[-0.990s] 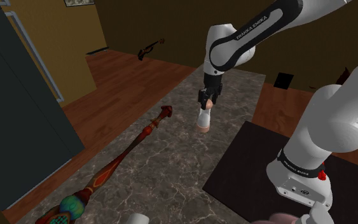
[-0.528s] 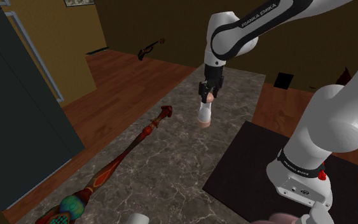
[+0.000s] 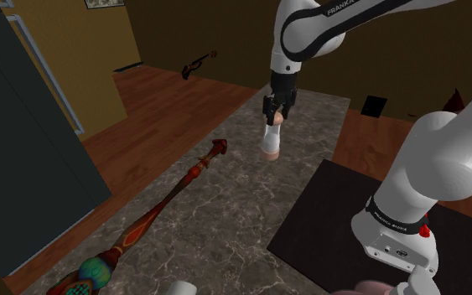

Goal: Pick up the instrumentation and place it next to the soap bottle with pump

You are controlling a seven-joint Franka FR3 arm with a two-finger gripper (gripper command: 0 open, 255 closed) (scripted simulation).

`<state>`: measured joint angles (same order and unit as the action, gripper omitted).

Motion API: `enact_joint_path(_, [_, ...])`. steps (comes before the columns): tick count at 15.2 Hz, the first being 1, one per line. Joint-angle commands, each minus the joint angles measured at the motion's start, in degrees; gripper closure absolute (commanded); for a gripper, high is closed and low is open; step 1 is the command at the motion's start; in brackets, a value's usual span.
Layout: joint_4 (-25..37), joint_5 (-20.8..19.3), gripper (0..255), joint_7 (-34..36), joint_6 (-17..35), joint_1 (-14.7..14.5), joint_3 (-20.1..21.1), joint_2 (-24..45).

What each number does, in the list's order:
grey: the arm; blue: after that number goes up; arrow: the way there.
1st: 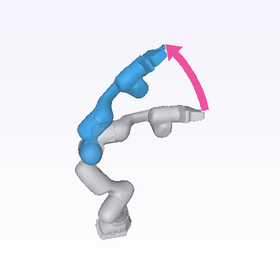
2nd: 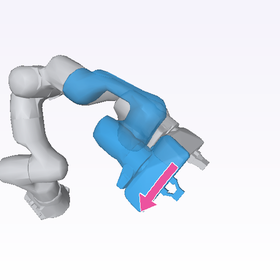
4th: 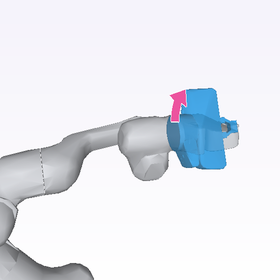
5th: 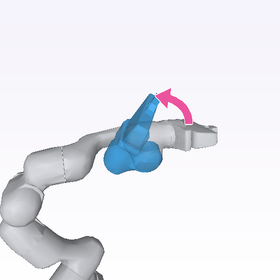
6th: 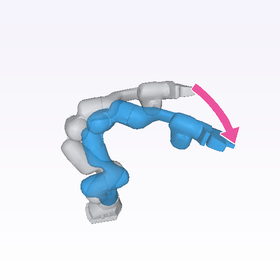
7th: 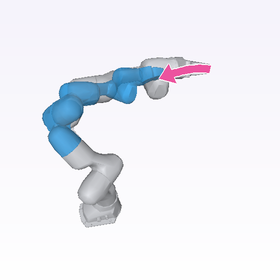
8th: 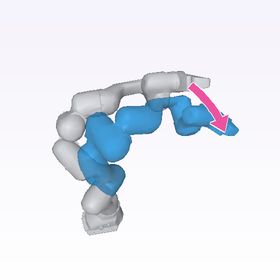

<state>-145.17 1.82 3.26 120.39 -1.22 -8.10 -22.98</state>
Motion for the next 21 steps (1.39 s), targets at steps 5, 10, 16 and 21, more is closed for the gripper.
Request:
enact_joint_path(5, [3.24,-0.23,255,0.60,-5.32,0.06,0.32,-2.10])
enact_joint_path(10, [6.23,-0.33,255,0.96,-9.43,0.07,0.51,-3.24])
enact_joint_path(16, [10.18,-0.38,255,1.34,-14.24,0.05,0.70,-4.11])
enact_joint_path(21, [13.76,-0.37,255,1.61,-18.15,0.01,0.83,-4.45])
